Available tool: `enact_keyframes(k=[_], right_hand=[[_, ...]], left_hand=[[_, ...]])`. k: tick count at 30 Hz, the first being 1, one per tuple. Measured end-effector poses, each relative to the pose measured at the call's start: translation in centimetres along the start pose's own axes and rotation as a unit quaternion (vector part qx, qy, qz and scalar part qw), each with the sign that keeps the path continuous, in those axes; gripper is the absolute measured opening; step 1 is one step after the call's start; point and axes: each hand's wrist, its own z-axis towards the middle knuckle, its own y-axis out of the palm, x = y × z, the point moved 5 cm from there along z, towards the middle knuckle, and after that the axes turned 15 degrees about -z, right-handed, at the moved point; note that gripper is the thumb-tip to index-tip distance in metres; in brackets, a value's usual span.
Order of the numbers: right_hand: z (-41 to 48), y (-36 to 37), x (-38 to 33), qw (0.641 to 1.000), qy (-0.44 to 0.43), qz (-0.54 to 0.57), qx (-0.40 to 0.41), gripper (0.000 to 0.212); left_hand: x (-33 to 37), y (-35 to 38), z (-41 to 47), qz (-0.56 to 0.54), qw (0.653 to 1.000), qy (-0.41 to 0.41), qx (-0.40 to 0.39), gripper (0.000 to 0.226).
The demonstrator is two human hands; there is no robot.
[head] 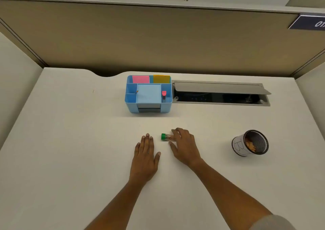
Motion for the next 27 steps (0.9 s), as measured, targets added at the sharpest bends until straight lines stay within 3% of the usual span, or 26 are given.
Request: enact_keyframes(k=[6,11,15,19,21,23,27], right_hand=[[-0.2,-0.9,-0.8,1.0,0.002,-0.009,0.0,0.027],[-1.9,-1.6,-0.2,0.999,0.026,0.027,0.028,0.026],[-4.2,-2.9,0.5,0.995,0.041,0.067,0.056,0.028],[-6.6,-4.7,1.4,0.987,0.061,0.113,0.095,0.028],[-8.0,-5.9,2.1,0.982,0.063,0.127,0.122,0.026],[-9.2,-6.8,2.7,0.979,0.061,0.132,0.142,0.026],[-11.7,-8.0,3.9,0.976,0.053,0.144,0.153,0.025]], left_hand=[[0.3,-0.5,0.0,0.011,1.0,-0.01,-0.011,0.074],[0.7,-0.7,0.2,-0.03,0.998,-0.043,-0.022,0.073],[2.7,-1.9,-0.3,-0.116,0.99,-0.071,0.039,0.065],[6.2,-3.2,-1.3,-0.351,0.926,-0.092,0.102,0.057],[8.0,-3.3,-1.5,-0.459,0.88,-0.106,0.064,0.062],[9.5,-3.4,-1.5,-0.527,0.842,-0.116,0.02,0.053],[12.4,-3.6,-2.2,-0.554,0.829,-0.074,-0.01,0.016]])
